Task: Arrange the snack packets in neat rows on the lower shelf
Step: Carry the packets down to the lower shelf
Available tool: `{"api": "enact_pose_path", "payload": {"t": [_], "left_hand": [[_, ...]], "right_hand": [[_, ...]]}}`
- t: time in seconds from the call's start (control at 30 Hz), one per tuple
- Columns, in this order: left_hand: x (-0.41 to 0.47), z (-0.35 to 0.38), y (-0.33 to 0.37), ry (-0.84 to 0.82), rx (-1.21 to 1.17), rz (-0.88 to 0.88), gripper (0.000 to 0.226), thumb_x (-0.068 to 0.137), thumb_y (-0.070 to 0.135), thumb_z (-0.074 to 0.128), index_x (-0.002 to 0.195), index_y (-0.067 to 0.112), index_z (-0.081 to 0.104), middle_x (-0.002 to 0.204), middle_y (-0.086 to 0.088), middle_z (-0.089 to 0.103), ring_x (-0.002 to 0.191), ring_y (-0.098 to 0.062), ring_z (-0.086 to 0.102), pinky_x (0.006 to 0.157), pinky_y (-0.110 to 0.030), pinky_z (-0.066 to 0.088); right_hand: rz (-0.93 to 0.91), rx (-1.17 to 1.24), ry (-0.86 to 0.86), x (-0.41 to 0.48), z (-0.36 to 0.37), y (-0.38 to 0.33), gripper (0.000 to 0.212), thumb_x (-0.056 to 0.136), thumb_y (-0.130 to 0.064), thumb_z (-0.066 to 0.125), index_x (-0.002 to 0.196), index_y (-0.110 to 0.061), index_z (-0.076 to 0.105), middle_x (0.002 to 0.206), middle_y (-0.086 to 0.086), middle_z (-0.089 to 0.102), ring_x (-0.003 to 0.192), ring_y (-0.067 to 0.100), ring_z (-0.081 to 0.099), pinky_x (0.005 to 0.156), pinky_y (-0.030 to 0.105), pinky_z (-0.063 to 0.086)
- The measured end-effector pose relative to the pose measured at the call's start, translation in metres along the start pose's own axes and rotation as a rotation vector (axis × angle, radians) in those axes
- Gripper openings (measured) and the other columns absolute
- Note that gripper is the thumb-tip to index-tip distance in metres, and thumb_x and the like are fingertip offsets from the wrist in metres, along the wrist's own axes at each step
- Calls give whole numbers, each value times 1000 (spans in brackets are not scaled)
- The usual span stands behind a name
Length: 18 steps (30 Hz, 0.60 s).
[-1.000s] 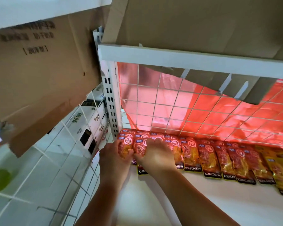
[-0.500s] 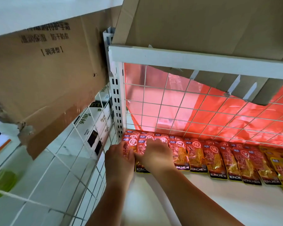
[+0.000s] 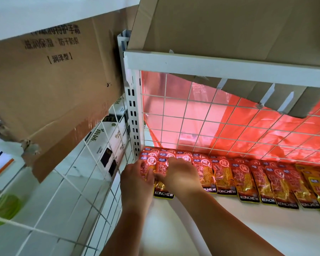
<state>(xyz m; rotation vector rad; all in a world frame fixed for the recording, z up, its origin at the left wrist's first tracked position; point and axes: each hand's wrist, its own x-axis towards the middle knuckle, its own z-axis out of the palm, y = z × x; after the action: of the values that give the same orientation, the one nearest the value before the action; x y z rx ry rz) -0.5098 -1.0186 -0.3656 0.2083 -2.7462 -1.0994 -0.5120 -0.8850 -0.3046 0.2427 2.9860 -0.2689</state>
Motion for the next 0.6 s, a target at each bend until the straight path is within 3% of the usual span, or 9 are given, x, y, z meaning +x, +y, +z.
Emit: {"api": "enact_pose_path", "payload": {"t": [0.4, 0.6], "left_hand": [[0, 0, 1, 10, -19, -15, 50, 96, 45, 63, 139, 20, 58, 127, -7, 59, 121, -26, 54, 100, -38, 47], [-1, 0, -1, 88, 165, 78, 48, 89, 47, 67, 131, 23, 62, 125, -5, 64, 118, -30, 56, 97, -42, 46]], "right_hand": [[-49, 49, 62, -4, -5, 8, 60, 86, -69, 59, 119, -19, 56, 110, 5, 63, 102, 27, 61, 84, 35, 50], [-81, 62, 80, -9, -7, 16, 53, 90, -63, 56, 121, -20, 55, 116, 6, 60, 109, 28, 58, 87, 37, 46]]}}
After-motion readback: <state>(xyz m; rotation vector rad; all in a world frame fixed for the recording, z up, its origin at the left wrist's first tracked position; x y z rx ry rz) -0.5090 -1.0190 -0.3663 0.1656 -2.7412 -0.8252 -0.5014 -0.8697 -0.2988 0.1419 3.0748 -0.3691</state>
